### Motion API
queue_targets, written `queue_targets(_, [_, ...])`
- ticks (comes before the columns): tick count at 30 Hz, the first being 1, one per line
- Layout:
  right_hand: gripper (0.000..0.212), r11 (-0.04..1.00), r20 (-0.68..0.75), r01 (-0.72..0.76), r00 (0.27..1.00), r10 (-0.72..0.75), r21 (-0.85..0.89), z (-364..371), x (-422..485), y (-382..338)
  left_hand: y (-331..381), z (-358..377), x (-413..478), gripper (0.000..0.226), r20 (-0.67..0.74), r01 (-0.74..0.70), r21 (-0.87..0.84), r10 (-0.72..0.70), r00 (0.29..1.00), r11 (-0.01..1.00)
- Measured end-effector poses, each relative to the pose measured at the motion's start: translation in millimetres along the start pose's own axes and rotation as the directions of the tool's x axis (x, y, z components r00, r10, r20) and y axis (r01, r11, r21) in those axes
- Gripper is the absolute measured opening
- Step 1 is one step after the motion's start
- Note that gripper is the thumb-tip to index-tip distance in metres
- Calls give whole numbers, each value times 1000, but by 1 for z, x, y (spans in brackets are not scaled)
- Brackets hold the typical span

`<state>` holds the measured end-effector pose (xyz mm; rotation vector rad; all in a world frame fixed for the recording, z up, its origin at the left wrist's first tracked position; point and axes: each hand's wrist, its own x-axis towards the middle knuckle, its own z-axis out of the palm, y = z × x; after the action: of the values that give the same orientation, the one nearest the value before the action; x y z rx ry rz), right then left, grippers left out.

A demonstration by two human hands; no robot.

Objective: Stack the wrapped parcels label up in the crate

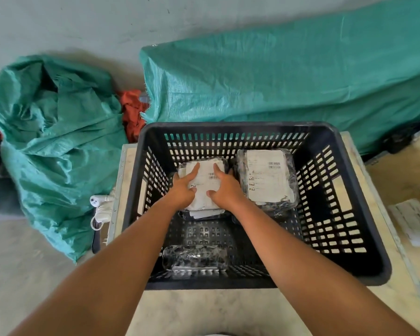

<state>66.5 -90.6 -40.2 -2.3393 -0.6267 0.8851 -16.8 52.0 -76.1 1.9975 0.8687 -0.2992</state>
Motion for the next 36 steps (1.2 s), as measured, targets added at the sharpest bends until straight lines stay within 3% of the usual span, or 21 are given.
queue_targets(7, [90, 998, 25, -23, 999, 24, -57, 1, 0, 2, -3, 11, 0, 95, -3, 20, 50, -20, 1000, 999])
queue_targets(18, [90, 998, 31, -42, 999, 43, -42, 1, 2, 0, 7, 1, -7, 83, 44, 45, 18, -45, 998, 999])
queue_targets(22, [90, 999, 22, -46, 999, 46, -4, -6, -9, -7, 27, -14, -18, 85, 31, 72, 193, -80, 996, 978])
queue_targets(26, [85, 998, 14, 70, 997, -70, -1, -23, -36, -6, 53, -40, -44, 73, -60, -101, 189, 115, 992, 977])
queue_targets(28, [72, 993, 73, 101, 992, -105, 55, -34, -53, 2, 55, -51, -71, 58, 28, -245, 203, 244, 969, 948])
queue_targets(30, [57, 994, 227, 53, 971, -75, 100, -43, -69, 14, 48, -57, -101, 54, 197, -334, 257, 289, 937, 907])
queue_targets(33, [43, 998, 434, 3, 900, -29, 59, -44, -89, 29, 31, -62, -139, 56, 361, -347, 326, 223, 906, 880])
queue_targets(36, [39, 996, 530, 63, 843, -89, 67, -40, -100, 31, 19, -62, -160, 53, 434, -345, 348, 176, 883, 872])
